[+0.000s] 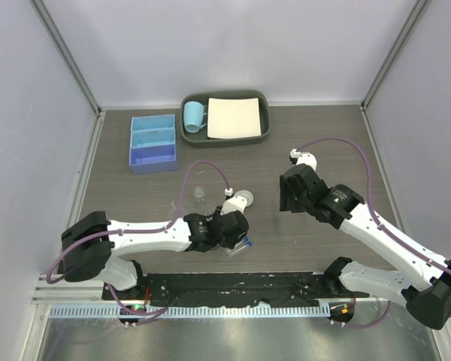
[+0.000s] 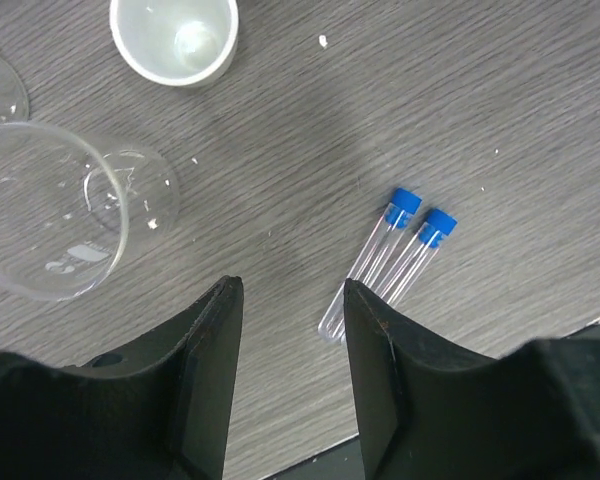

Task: Organize the chemistry lab equipment

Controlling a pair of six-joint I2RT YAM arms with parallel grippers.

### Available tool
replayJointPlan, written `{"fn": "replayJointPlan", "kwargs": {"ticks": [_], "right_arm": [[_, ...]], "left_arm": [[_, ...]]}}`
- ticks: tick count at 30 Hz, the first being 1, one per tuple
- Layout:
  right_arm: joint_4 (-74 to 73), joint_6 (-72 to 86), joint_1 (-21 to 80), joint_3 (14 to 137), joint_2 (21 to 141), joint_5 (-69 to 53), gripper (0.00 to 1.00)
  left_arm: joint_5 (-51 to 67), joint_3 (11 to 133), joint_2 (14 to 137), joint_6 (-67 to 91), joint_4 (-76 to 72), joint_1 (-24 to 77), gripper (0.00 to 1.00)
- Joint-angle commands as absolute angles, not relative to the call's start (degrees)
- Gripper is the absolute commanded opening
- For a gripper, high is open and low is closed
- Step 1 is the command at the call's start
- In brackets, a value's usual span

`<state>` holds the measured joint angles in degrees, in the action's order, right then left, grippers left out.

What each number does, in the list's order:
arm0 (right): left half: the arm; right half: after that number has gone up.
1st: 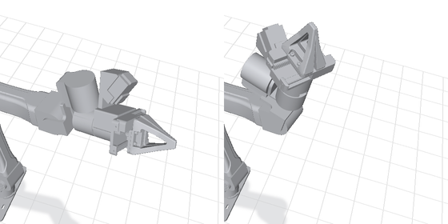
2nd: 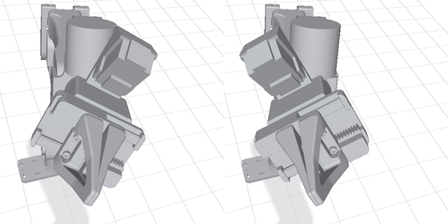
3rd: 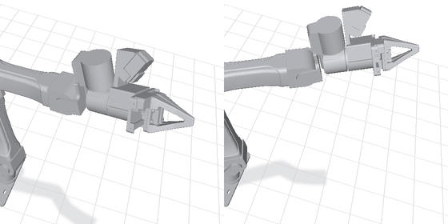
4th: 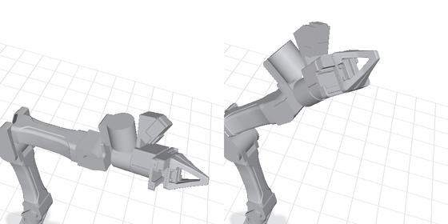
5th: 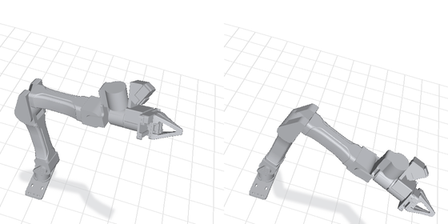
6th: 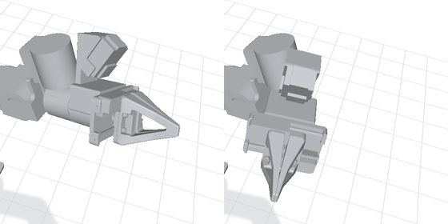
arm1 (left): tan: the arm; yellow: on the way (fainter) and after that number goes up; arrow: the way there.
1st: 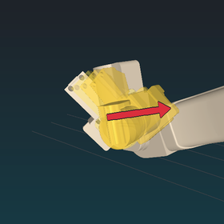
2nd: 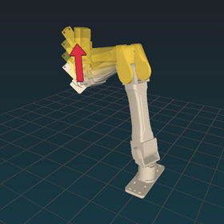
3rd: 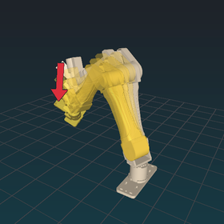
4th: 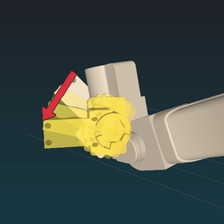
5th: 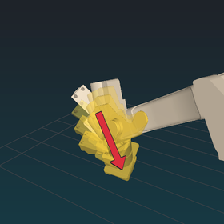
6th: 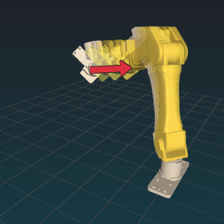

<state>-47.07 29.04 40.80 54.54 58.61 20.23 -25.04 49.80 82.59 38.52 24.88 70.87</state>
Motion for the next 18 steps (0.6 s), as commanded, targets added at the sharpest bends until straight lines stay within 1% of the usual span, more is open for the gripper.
{"fn": "replayJointPlan", "kwargs": {"ticks": [1,11,18], "right_arm": [[-45.88,30.06,41.66,53.79,57.13,19.86,0.56],[-44.65,30.23,42.19,52.65,56.6,18.9,0.56],[-44.12,30.15,42.36,52.12,56.69,18.72,0.56]], "left_arm": [[-26.63,49.39,85.25,37.97,19.69,71.02,0.48],[-23.82,48.69,90.26,37.09,15.03,71.02,0.47],[-22.68,48.34,90.79,36.91,14.15,71.02,0.47]]}}
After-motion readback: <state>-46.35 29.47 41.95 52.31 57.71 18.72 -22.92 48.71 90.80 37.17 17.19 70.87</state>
